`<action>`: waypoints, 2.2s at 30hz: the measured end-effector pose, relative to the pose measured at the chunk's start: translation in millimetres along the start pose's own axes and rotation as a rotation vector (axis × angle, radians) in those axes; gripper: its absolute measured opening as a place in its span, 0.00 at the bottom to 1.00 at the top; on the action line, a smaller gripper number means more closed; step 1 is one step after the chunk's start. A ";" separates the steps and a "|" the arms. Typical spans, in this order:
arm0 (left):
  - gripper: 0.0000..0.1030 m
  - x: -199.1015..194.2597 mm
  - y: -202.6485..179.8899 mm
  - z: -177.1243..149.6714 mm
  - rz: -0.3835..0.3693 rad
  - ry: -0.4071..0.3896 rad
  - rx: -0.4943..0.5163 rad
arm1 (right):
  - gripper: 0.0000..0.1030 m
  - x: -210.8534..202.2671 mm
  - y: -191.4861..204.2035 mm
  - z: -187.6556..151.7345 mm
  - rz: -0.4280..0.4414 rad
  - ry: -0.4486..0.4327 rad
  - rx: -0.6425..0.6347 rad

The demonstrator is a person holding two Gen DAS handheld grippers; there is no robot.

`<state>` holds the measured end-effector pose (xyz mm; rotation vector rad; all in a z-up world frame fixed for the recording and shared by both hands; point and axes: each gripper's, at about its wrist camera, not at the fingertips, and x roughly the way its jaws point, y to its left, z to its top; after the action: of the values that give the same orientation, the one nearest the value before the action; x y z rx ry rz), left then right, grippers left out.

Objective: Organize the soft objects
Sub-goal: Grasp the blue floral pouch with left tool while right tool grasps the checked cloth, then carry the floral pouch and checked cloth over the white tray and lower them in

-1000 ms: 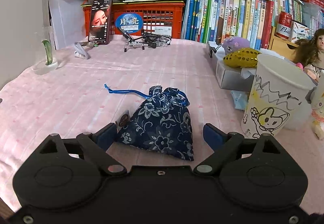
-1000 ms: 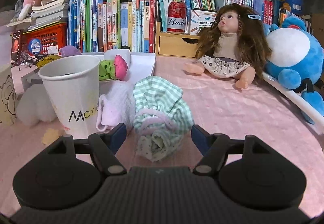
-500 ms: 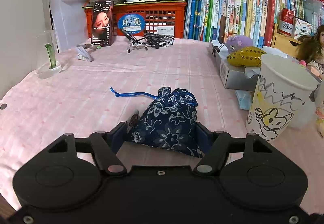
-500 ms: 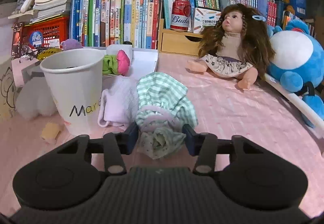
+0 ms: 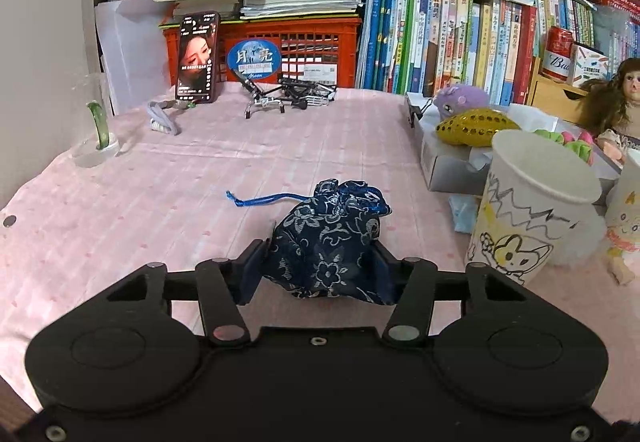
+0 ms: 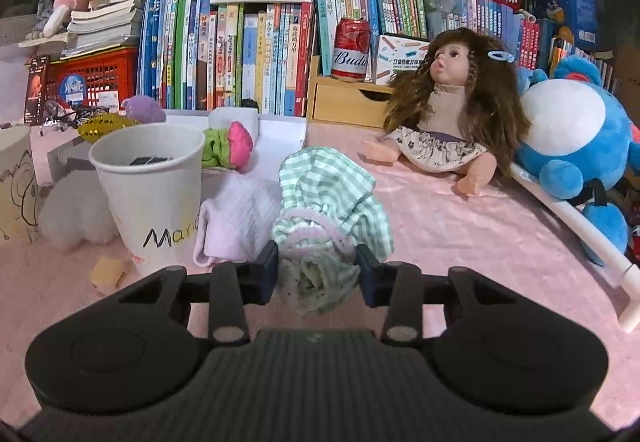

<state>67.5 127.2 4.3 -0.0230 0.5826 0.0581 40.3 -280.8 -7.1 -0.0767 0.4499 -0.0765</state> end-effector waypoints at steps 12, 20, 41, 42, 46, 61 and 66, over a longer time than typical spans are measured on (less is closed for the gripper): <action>0.41 -22.1 -12.0 11.8 -0.038 -0.047 0.032 | 0.44 -16.1 -2.6 18.7 0.010 -0.052 -0.004; 0.63 -24.8 -12.8 -4.6 -0.102 0.013 0.029 | 0.44 -17.3 0.6 16.7 0.023 -0.050 -0.008; 0.46 -1.6 -16.6 6.4 -0.088 0.062 0.021 | 0.45 -17.7 -0.8 22.4 0.033 -0.042 -0.004; 0.45 -3.7 -16.7 9.7 -0.082 0.054 0.023 | 0.45 -17.9 -1.9 24.8 0.034 -0.044 -0.004; 0.45 -12.3 -16.8 29.7 -0.074 0.026 0.038 | 0.45 -19.6 -3.6 37.2 0.042 -0.050 -0.012; 0.45 -46.9 -37.0 137.6 -0.201 -0.076 0.061 | 0.45 -14.0 -1.0 109.0 0.120 -0.062 -0.049; 0.45 -44.5 -63.7 173.3 -0.265 -0.047 0.098 | 0.45 -2.8 -2.0 136.0 0.170 -0.032 -0.005</action>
<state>129.5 68.1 173.8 -0.0035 0.5309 -0.2265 97.1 -274.8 116.4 -0.0442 0.4234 0.0924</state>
